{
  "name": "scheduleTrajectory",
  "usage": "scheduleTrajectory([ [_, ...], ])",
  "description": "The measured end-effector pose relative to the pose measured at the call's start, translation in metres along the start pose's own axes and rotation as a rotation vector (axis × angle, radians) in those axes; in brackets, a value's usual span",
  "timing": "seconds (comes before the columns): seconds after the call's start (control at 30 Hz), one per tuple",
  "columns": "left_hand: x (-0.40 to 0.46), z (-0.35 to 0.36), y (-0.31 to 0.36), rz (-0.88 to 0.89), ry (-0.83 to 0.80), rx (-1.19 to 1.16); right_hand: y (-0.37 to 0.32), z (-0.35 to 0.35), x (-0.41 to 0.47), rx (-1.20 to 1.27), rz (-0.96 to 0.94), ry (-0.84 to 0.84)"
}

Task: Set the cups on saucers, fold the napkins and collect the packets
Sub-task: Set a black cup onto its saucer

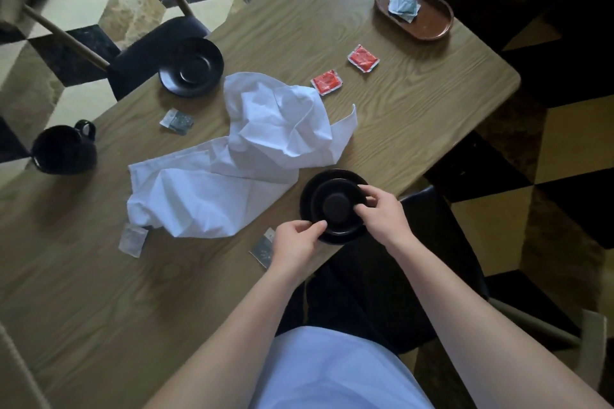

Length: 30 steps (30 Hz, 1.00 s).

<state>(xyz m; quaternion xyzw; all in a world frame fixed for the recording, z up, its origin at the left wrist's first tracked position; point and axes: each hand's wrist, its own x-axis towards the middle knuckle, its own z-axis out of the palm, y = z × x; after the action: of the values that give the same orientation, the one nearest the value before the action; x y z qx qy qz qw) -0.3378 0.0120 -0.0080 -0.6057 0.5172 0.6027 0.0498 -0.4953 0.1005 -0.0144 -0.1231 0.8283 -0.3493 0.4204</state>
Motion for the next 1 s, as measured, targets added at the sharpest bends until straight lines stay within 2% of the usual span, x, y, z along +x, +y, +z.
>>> scheduleTrajectory([
  [0.27,0.0011,0.0007,0.0051,0.031,0.074,0.052,0.0018,0.0077,0.0038,0.049,0.045,0.008],
  [0.77,0.004,0.0054,0.0009,0.035,0.036,0.102,0.0074,0.0032,0.0029,0.12,0.058,-0.012],
  [1.0,0.0093,0.0044,0.0033,0.046,-0.005,0.063,0.0084,-0.0016,0.0052,0.036,0.077,-0.036],
])
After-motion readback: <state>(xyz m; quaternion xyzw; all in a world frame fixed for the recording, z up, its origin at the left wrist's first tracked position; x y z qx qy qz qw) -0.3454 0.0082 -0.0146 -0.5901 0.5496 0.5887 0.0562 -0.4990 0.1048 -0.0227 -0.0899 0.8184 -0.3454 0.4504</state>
